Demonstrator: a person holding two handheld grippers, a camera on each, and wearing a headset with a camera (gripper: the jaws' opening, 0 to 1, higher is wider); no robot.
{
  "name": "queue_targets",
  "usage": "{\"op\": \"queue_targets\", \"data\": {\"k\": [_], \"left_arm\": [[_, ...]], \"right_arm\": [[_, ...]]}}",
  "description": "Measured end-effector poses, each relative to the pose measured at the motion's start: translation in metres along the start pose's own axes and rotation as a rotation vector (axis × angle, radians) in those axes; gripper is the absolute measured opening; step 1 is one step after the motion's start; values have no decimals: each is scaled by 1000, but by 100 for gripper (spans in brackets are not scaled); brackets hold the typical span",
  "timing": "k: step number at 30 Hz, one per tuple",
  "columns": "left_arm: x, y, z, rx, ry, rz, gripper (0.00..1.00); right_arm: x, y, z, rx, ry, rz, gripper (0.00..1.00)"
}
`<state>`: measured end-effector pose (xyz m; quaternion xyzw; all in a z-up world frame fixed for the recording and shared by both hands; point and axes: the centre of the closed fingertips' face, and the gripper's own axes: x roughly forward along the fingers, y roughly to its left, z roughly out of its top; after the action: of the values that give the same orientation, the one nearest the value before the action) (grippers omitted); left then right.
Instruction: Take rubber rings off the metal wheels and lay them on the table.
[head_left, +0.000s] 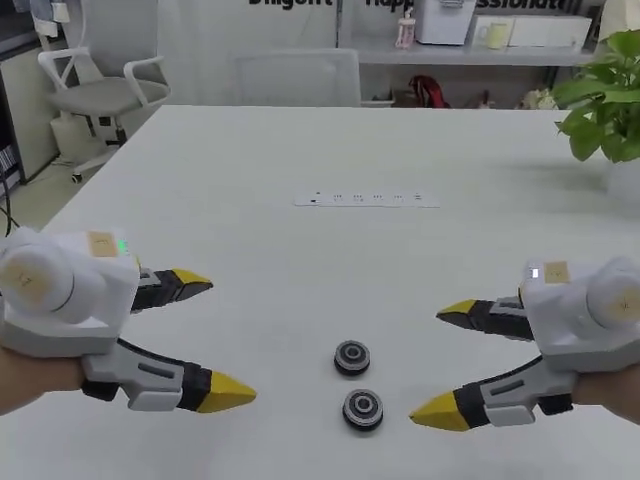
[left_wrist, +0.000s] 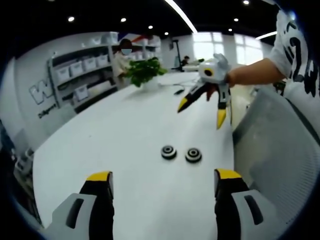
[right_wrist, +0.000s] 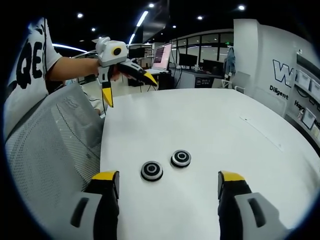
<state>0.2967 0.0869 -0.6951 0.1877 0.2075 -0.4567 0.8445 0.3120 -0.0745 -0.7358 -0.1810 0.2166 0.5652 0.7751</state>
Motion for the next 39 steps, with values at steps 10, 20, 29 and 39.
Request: {"op": "queue_targets", "data": {"k": [10, 20, 29, 39], "left_arm": [[19, -10, -1, 13, 12, -49, 80], [37, -22, 0, 18, 10, -89, 78], [46, -28, -5, 25, 18, -115, 75], [56, -34, -5, 18, 15, -145, 71]], "right_arm": [[4, 0, -6, -10, 14, 22, 70], [11, 9, -15, -17, 38, 58, 63], [21, 19, -17, -31, 37, 99, 55], [26, 25, -23, -21, 42, 121, 49]]}}
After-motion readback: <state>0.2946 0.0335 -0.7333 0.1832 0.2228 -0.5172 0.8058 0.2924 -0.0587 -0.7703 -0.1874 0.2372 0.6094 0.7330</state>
